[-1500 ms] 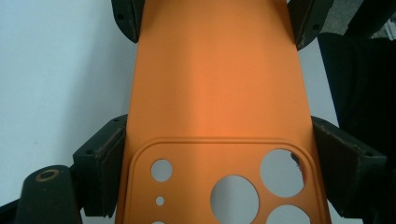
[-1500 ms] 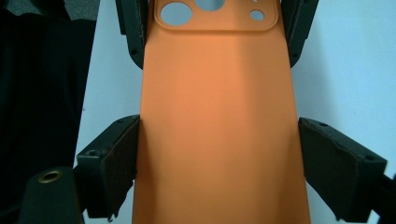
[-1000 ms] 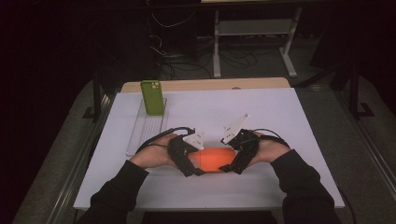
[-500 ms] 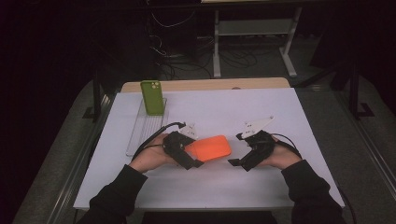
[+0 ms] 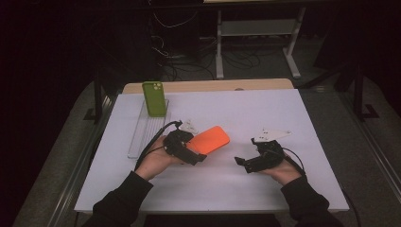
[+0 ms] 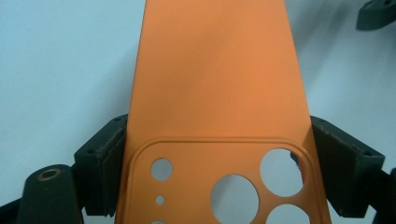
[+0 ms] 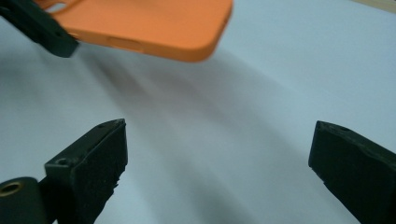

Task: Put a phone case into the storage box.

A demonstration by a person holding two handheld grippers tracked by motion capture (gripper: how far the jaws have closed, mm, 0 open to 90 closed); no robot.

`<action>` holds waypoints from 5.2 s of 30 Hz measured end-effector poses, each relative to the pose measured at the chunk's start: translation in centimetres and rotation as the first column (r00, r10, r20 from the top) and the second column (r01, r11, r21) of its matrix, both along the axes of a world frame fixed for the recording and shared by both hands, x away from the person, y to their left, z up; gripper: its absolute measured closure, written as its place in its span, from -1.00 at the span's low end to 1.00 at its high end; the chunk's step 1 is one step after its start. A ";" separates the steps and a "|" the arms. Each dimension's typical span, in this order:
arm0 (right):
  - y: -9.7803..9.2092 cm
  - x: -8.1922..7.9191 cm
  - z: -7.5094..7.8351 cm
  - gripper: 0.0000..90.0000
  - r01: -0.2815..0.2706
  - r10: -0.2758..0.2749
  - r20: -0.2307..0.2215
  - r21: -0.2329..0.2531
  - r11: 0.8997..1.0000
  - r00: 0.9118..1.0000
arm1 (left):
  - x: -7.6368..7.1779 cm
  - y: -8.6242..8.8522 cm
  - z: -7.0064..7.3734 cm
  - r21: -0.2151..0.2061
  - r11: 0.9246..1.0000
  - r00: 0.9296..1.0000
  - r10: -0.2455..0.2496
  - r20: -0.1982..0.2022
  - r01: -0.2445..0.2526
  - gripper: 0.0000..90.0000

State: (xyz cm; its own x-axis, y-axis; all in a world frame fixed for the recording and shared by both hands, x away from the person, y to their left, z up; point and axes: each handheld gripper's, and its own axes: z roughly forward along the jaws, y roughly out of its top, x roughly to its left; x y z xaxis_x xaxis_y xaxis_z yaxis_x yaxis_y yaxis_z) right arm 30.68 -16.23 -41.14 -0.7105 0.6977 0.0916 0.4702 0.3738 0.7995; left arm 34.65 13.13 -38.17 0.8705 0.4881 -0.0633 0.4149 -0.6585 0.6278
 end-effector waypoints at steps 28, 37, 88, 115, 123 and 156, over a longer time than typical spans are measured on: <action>3.4 -2.3 -0.4 -0.97 0.071 0.137 0.439 -0.425 0.902 0.888 | 0.1 0.1 -0.1 -0.017 1.000 1.000 -0.013 -0.015 0.013 -0.65; 4.3 -3.2 -0.7 -0.97 0.123 0.208 0.546 -0.508 0.852 0.812 | 0.0 0.0 -0.1 -0.032 0.999 1.000 0.000 -0.009 0.000 -0.65; 10.7 -4.5 -3.0 0.28 0.232 0.611 0.649 -0.748 0.622 0.453 | -0.5 -0.7 -0.1 -0.005 0.999 0.998 -0.054 -0.026 0.054 -0.65; 10.6 -5.3 -2.7 0.84 0.282 0.609 0.668 -0.738 0.613 0.427 | -0.8 -0.4 0.2 -0.104 0.992 0.997 -0.071 0.010 0.071 -0.80; 10.1 -4.5 -2.4 0.83 0.238 0.542 0.670 -0.713 0.659 0.506 | -0.6 0.4 0.7 -0.147 0.987 0.998 -0.064 0.021 0.066 -1.00; 5.5 -0.2 0.3 0.82 0.103 -0.070 0.258 -0.116 0.988 0.964 | 0.5 1.9 0.8 -0.207 0.976 0.996 0.078 0.034 -0.070 -1.00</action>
